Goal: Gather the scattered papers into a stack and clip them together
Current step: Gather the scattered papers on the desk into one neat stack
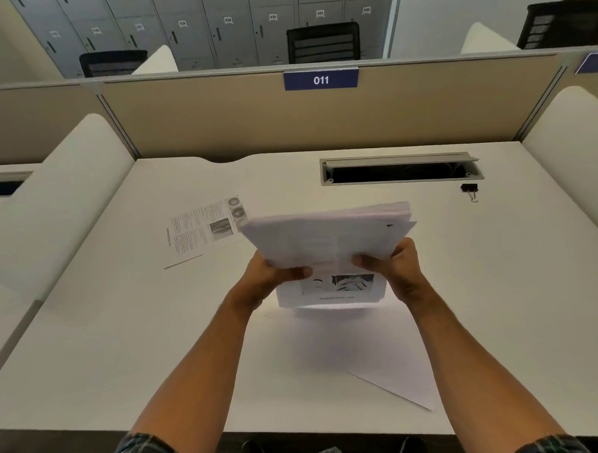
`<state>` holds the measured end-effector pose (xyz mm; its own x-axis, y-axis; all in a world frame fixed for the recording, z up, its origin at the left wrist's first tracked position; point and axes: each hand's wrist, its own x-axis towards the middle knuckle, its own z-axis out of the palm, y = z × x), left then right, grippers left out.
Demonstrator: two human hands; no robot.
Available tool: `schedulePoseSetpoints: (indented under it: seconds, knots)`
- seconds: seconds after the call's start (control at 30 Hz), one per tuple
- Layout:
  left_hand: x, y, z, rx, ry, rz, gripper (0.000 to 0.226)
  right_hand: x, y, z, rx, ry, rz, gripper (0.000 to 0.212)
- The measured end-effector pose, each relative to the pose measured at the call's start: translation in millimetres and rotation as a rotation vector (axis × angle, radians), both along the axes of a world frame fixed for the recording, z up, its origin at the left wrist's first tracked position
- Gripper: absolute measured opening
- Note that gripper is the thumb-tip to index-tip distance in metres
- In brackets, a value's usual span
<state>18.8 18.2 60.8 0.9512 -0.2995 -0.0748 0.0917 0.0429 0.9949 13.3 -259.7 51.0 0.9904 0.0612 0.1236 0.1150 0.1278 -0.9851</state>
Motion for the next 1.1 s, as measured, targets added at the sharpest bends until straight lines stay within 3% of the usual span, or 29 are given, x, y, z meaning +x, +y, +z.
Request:
schedulePoseSetpoints:
  seconds: [0.1, 0.27, 0.33, 0.4, 0.43, 0.53, 0.63, 0.83, 0.93, 1.1]
  knots:
    - [-3, -9, -8, 0.041, 0.024, -0.021, 0.065, 1, 3, -7, -0.001, 0.076, 0.025, 0.056]
    - [7, -6, -9, 0.095, 0.09, 0.206, 0.045, 20, 15, -6, -0.026, 0.149, -0.043, 0.035]
    - [12, 10, -17, 0.125, 0.132, 0.264, 0.037, 33, 17, -12, -0.091, 0.258, -0.168, 0.044]
    - [11, 28, -29, 0.13, 0.201, 0.318, 0.038, 47, 17, -27, -0.318, 0.371, -0.342, 0.047]
    - [9, 35, -35, 0.127, 0.244, 0.343, 0.041, 53, 16, -33, -0.547, 0.439, -0.377, 0.057]
    - [-2, 51, -55, 0.126, 0.362, 0.349, 0.046, 54, 24, -44, -1.122, 0.616, -0.257, 0.099]
    - [-12, 56, -72, 0.142, 0.43, 0.302, 0.044, 52, 40, -53, -1.371, 0.573, -0.211, 0.107]
    - [-18, 61, -86, 0.126, 0.487, 0.297, 0.048, 63, 39, -54, -1.39, 0.73, -0.314, 0.138]
    - [-16, 62, -85, 0.116, 0.482, 0.295, 0.059, 66, 32, -58, -1.394, 0.724, -0.352, 0.125]
    - [-15, 60, -89, 0.114, 0.479, 0.296, 0.052, 72, 21, -56, -1.271, 0.755, -0.334, 0.103]
